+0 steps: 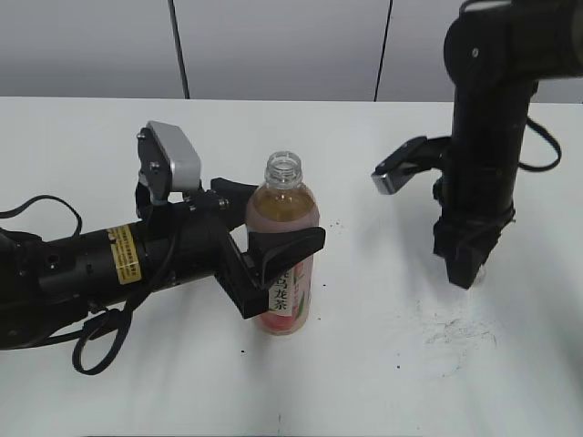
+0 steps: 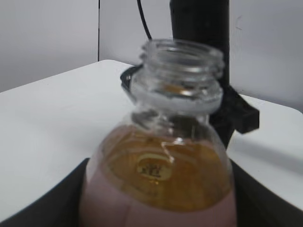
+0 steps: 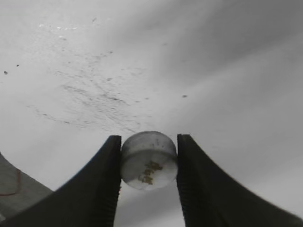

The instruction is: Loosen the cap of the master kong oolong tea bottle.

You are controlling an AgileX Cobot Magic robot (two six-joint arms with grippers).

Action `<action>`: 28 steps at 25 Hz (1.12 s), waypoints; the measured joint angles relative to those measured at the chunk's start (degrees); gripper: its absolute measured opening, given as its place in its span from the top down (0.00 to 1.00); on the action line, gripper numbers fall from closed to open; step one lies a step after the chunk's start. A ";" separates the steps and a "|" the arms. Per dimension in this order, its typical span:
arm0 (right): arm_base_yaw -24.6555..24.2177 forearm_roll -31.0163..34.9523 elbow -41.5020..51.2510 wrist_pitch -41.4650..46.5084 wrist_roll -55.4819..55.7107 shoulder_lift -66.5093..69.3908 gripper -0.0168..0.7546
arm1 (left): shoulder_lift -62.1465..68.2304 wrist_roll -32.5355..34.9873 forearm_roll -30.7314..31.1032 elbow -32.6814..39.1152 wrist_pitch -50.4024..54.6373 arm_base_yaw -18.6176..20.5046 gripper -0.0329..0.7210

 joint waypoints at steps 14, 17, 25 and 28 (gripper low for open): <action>-0.05 3.80 6.51 -8.83 9.70 4.54 0.38 | 0.00 0.00 0.22 0.00 -0.05 0.00 0.36; -0.05 3.86 6.56 -9.66 11.10 4.54 0.35 | 0.00 0.00 0.43 0.00 -0.05 0.00 0.36; -0.05 3.86 6.61 -11.63 13.43 4.54 0.35 | 0.00 0.04 0.52 0.00 -0.11 0.00 0.32; -0.05 3.86 6.61 -11.63 13.60 4.54 0.35 | 0.00 0.04 0.63 0.00 -0.11 0.00 0.28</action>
